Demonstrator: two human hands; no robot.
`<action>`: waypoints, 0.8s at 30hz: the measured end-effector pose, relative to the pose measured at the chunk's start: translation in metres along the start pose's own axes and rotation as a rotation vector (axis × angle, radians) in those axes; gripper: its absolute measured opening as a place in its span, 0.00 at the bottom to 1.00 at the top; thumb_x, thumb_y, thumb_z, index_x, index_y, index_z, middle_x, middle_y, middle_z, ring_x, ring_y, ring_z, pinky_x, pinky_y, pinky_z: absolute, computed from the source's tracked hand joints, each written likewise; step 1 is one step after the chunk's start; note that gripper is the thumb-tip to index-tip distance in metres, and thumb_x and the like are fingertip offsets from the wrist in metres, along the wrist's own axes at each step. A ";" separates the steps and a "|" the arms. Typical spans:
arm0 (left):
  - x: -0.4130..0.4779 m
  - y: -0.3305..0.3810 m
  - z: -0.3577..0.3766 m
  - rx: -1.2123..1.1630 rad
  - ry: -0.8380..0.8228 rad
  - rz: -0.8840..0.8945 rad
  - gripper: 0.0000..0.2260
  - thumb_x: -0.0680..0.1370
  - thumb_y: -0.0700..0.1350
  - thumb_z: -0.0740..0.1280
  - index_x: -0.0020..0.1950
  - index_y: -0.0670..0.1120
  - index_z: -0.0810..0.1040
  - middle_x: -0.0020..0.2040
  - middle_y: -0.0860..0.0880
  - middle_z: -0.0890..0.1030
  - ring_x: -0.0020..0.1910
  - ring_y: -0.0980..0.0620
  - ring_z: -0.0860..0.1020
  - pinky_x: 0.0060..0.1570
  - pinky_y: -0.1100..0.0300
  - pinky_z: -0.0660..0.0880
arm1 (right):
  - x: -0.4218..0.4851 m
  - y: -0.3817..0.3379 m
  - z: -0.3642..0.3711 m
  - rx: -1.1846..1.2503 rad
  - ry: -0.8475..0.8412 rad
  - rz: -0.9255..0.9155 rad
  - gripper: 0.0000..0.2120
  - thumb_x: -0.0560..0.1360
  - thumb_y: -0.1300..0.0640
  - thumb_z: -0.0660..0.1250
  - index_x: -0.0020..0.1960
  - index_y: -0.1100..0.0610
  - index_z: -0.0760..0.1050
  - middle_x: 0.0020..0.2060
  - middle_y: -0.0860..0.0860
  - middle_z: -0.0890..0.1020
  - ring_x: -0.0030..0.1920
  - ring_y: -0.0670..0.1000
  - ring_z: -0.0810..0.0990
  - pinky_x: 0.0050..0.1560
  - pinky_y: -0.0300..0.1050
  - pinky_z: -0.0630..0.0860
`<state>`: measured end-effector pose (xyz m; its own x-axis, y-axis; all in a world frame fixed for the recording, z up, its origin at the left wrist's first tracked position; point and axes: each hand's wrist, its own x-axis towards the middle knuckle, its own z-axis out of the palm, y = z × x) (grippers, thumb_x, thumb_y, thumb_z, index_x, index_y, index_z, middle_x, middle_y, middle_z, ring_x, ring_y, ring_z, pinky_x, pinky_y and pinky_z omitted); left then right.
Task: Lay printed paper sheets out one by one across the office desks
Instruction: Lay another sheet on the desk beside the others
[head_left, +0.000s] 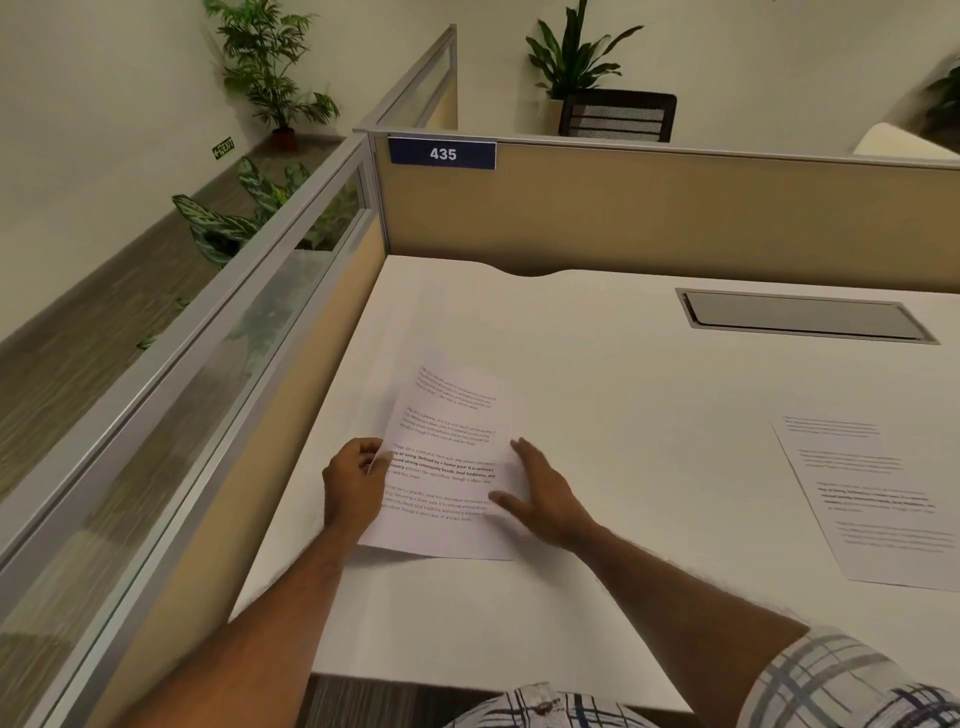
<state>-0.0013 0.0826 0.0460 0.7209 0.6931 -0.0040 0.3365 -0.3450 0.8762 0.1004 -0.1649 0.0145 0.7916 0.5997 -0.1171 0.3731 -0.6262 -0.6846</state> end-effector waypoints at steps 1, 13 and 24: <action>0.001 0.000 0.001 -0.044 0.004 -0.023 0.09 0.77 0.39 0.70 0.57 0.39 0.79 0.47 0.47 0.81 0.45 0.50 0.79 0.40 0.70 0.71 | 0.000 -0.002 -0.003 0.163 0.076 0.061 0.41 0.75 0.39 0.68 0.79 0.54 0.53 0.77 0.50 0.59 0.75 0.51 0.63 0.73 0.47 0.61; -0.021 0.045 0.087 -0.344 -0.122 -0.148 0.10 0.76 0.39 0.71 0.57 0.41 0.78 0.49 0.44 0.83 0.45 0.48 0.82 0.46 0.60 0.76 | -0.028 0.041 -0.059 0.721 0.379 0.465 0.33 0.74 0.45 0.71 0.73 0.54 0.61 0.55 0.55 0.81 0.53 0.47 0.78 0.46 0.38 0.72; -0.066 0.078 0.183 -0.038 -0.378 0.123 0.21 0.74 0.43 0.74 0.65 0.45 0.73 0.58 0.46 0.80 0.53 0.46 0.80 0.56 0.49 0.78 | -0.095 0.134 -0.128 0.552 0.573 0.560 0.16 0.74 0.61 0.69 0.61 0.54 0.73 0.41 0.52 0.80 0.43 0.54 0.81 0.50 0.53 0.80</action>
<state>0.0882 -0.1061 0.0262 0.9290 0.3638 -0.0683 0.2157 -0.3821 0.8986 0.1374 -0.3701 0.0260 0.9556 -0.1390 -0.2599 -0.2924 -0.3378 -0.8946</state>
